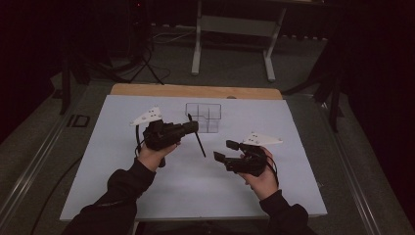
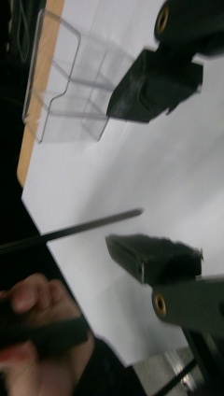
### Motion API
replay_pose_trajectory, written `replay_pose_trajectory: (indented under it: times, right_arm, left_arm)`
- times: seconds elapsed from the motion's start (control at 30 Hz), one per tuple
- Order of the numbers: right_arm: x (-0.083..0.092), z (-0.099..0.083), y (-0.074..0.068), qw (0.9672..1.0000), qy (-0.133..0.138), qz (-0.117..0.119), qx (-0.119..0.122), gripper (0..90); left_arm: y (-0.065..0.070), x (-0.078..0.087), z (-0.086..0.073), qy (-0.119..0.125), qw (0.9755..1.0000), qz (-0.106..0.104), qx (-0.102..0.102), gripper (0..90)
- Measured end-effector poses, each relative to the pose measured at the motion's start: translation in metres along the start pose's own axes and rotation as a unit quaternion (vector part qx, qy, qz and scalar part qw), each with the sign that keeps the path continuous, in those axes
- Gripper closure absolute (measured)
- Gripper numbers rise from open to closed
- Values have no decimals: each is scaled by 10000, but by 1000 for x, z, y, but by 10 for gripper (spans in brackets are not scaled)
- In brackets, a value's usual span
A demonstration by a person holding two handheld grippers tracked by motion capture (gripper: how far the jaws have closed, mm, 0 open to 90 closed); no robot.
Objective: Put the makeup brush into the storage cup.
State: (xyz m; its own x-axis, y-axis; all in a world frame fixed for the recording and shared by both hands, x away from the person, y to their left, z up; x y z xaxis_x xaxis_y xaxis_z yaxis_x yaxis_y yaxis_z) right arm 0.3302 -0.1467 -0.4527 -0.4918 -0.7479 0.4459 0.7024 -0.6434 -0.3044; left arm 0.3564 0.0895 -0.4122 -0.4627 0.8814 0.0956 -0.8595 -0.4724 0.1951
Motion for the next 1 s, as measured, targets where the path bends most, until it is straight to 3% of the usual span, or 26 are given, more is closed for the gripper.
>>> replay_pose_trajectory:
  times: [0.1, 0.17, 0.2, 0.47, 0.57, 0.83, 1.0]
  right_arm:
    - [3, -3, 4, 10000, -31, -2, -7, 238]
    - [5, -6, 6, 9996, -132, 196, 125, 194]
    - [6, -7, 7, 9994, -157, 139, 260, 197]
    - [19, -7, 13, 9995, 36, 89, 311, 179]
    - [22, -7, 15, 9988, 134, -3, 471, 149]
    - [30, -13, 17, 9972, 113, -123, 722, 148]
    - [33, -14, 18, 9972, 157, -143, 720, 147]
  left_arm:
    - [-2, 3, 7, 19, 9999, 106, -28, 863]
    - [-3, 5, 11, 35, 9998, 199, -69, 864]
    - [-4, 5, 13, 32, 9998, 204, -69, 863]
    - [-7, 8, 29, 10, 9989, 419, -196, 863]
    - [-9, 8, 36, 26, 9987, 463, -209, 863]
    - [-16, 9, 56, 75, 9974, 652, -299, 863]
    - [-22, 9, 69, 103, 9960, 811, -348, 863]
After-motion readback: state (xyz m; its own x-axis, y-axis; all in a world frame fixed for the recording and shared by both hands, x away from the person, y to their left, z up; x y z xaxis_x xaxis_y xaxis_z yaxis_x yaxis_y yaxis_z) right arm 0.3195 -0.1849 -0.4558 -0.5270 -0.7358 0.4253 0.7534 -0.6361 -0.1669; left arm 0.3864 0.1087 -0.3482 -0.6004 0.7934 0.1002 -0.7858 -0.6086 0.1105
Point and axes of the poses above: each handheld gripper's, and its own axes: x roughly backward along the jaws, z roughly out of its top, y roughly to its right, the point moved 4 cm from there along -x, roughly forward along the jaws, and after that the axes turned 7 degrees about -x, right-handed, at the moved point
